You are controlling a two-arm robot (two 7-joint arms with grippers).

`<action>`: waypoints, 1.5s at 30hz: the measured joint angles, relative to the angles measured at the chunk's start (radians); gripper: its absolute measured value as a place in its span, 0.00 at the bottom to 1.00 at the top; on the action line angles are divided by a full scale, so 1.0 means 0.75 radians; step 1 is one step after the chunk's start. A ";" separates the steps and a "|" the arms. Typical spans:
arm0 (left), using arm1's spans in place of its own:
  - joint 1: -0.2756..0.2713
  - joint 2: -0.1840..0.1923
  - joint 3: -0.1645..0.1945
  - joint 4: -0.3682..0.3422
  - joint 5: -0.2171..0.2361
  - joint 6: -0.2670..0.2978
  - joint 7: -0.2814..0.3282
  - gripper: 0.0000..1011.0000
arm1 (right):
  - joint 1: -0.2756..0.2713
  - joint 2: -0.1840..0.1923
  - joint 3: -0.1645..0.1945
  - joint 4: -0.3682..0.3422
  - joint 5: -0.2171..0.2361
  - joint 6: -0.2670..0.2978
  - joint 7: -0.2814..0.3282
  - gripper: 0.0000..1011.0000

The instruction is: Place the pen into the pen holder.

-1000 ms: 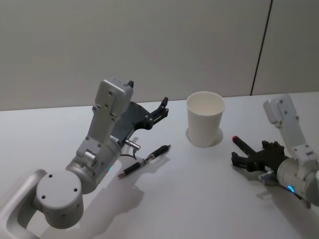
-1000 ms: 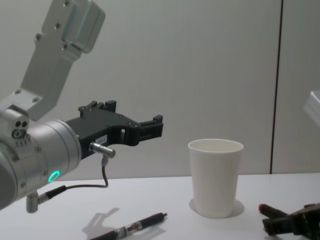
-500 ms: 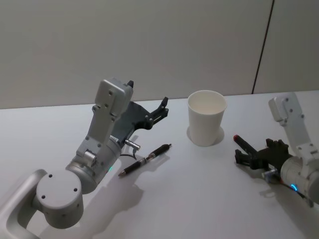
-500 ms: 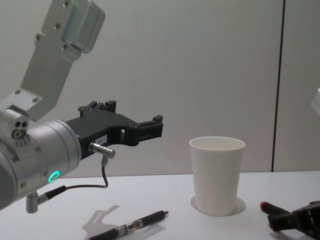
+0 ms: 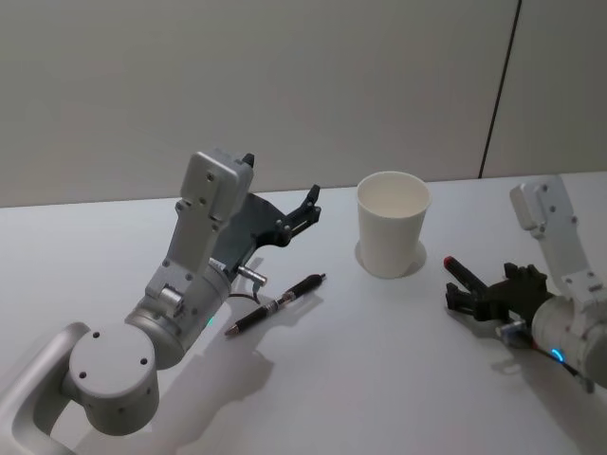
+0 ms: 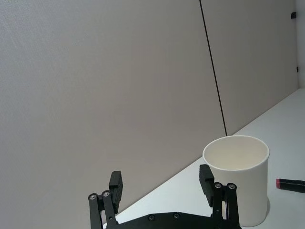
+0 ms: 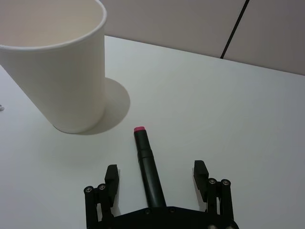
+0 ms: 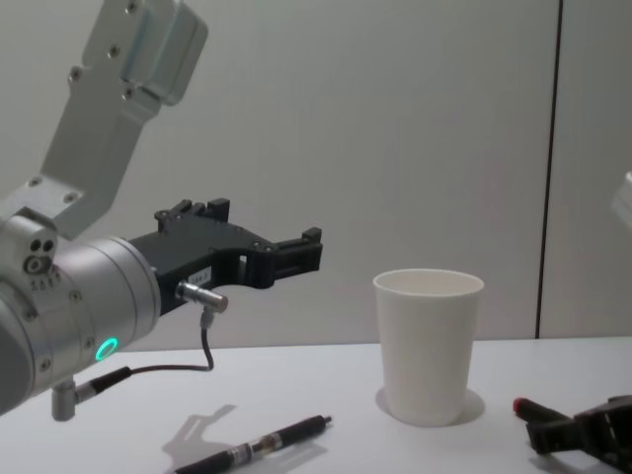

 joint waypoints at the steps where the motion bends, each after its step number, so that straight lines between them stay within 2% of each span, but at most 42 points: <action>1: 0.000 0.000 0.000 0.000 0.000 0.000 0.000 0.99 | 0.001 -0.001 0.000 0.001 -0.001 0.000 0.002 0.99; 6: 0.000 0.000 0.000 0.000 0.000 0.000 0.000 0.99 | 0.002 -0.004 -0.002 0.003 -0.002 0.000 0.008 0.99; 13: 0.000 0.000 0.000 0.000 0.000 0.000 0.000 0.99 | 0.003 -0.007 -0.003 0.005 -0.003 0.001 0.013 0.85; 14: 0.000 0.000 0.000 0.000 0.000 0.000 0.000 0.99 | 0.003 -0.008 -0.003 0.005 -0.003 0.001 0.015 0.77; 17: 0.000 0.000 0.000 0.000 0.000 0.000 0.000 0.99 | 0.003 -0.009 -0.004 0.006 -0.004 0.002 0.016 0.71; 19: 0.000 0.000 0.000 0.000 0.000 0.000 0.000 0.99 | 0.003 -0.009 -0.004 0.006 -0.004 0.002 0.016 0.62; 20: 0.000 0.000 0.000 0.000 0.000 0.000 0.000 0.99 | 0.003 -0.009 -0.004 0.006 -0.004 0.002 0.016 0.62; 23: 0.000 0.000 0.000 0.000 0.000 0.000 0.000 0.99 | 0.003 -0.010 -0.004 0.007 -0.005 0.003 0.017 0.50; 24: 0.000 0.000 0.000 0.000 0.000 0.000 0.000 0.99 | 0.004 -0.010 -0.004 0.007 -0.005 0.003 0.017 0.50; 25: 0.000 0.000 0.000 0.000 0.000 0.000 0.000 0.99 | 0.004 -0.010 -0.004 0.007 -0.005 0.003 0.017 0.43; 33: 0.000 0.000 0.000 0.000 0.000 0.000 0.000 0.99 | 0.005 -0.011 -0.004 0.007 -0.005 0.003 0.019 0.18; 45: 0.000 0.000 0.000 0.000 0.000 0.000 0.000 0.99 | 0.005 -0.011 -0.004 0.007 -0.005 0.002 0.020 0.16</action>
